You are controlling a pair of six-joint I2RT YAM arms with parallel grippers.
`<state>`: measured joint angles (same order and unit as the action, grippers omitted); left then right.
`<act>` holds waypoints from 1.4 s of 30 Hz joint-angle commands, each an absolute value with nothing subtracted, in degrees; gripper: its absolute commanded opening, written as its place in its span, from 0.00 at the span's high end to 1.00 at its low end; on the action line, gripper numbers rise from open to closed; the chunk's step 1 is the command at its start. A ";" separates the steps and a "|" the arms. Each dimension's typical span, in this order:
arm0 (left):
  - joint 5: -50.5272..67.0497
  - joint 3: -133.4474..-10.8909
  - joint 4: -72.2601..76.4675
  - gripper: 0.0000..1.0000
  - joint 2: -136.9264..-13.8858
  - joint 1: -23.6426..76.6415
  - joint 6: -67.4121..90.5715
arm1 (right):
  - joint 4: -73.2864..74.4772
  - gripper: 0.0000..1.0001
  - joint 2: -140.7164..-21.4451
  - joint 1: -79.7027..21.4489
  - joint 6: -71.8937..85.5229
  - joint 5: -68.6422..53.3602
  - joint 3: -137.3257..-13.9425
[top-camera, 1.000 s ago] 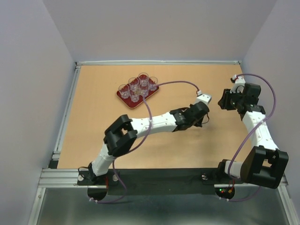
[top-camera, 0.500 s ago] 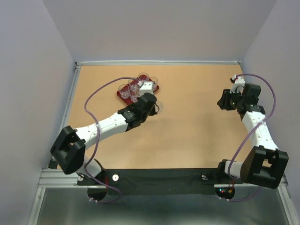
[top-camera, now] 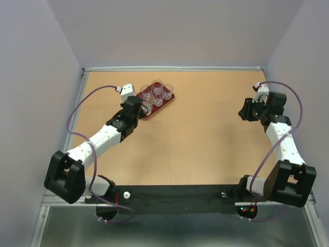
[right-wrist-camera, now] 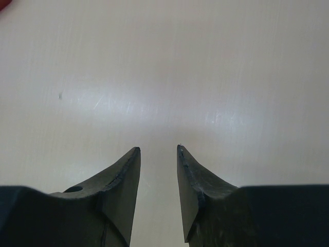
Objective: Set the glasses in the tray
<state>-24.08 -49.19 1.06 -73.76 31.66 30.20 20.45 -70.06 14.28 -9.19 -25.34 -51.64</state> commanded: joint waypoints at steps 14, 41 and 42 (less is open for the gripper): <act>-20.57 -49.48 8.17 1.00 -82.52 24.88 26.46 | 18.11 0.60 -68.91 14.68 -9.58 -25.84 -51.15; -17.93 -53.17 11.95 1.00 -90.36 22.76 26.19 | 18.19 0.60 -69.35 14.68 -9.84 -25.40 -51.15; -17.76 -53.09 11.95 1.00 -90.09 22.76 26.28 | 18.19 0.60 -69.52 14.68 -9.84 -25.40 -51.15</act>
<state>-18.04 -50.72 9.69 -91.13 23.11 26.63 20.45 -70.06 14.28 -9.23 -25.32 -51.64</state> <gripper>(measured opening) 0.193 0.402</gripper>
